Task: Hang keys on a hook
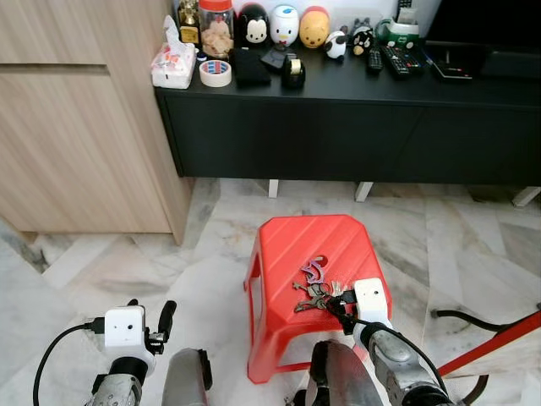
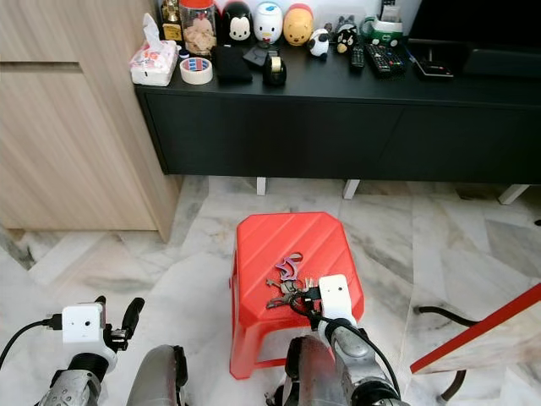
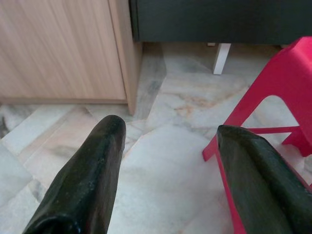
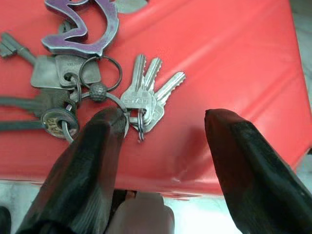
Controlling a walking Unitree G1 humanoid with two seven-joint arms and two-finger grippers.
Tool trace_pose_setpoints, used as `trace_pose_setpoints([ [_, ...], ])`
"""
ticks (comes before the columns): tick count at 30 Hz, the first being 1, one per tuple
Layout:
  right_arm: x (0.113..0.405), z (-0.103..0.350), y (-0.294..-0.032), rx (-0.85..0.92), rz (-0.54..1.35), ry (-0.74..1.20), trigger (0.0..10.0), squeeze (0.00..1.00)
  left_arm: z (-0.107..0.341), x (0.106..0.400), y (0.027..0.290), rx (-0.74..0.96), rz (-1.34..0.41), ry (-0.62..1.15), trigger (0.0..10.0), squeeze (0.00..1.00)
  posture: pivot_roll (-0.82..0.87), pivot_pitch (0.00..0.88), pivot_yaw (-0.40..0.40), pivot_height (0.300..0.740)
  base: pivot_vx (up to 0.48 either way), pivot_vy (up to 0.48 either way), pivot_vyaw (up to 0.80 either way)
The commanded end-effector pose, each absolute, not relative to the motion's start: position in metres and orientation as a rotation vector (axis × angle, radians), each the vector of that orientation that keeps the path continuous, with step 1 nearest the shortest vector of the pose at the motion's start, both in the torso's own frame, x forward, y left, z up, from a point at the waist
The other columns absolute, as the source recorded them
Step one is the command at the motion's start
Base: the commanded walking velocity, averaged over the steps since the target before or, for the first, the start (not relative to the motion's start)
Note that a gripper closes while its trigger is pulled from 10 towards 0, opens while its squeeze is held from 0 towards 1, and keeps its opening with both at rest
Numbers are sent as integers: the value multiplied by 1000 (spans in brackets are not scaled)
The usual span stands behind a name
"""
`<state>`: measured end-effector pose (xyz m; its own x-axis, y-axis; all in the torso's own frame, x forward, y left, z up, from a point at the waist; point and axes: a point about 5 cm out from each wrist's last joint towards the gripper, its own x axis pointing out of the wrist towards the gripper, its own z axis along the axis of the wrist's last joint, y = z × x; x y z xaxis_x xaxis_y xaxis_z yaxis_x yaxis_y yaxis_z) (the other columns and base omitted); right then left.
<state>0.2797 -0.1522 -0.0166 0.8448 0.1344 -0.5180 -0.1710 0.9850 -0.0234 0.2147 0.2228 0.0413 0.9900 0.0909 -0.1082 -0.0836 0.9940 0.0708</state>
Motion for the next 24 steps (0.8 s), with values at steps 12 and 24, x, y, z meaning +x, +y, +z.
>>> trace_pose_setpoints([
  [12,266,-29,-157,-83,153,600,9608,0,34,212,220,76,72,134,10000,0,170,162,-97,584,0,0,0],
  [24,268,-27,-153,-75,168,584,7216,0,33,210,221,72,96,127,10000,0,174,161,-95,584,0,0,0],
])
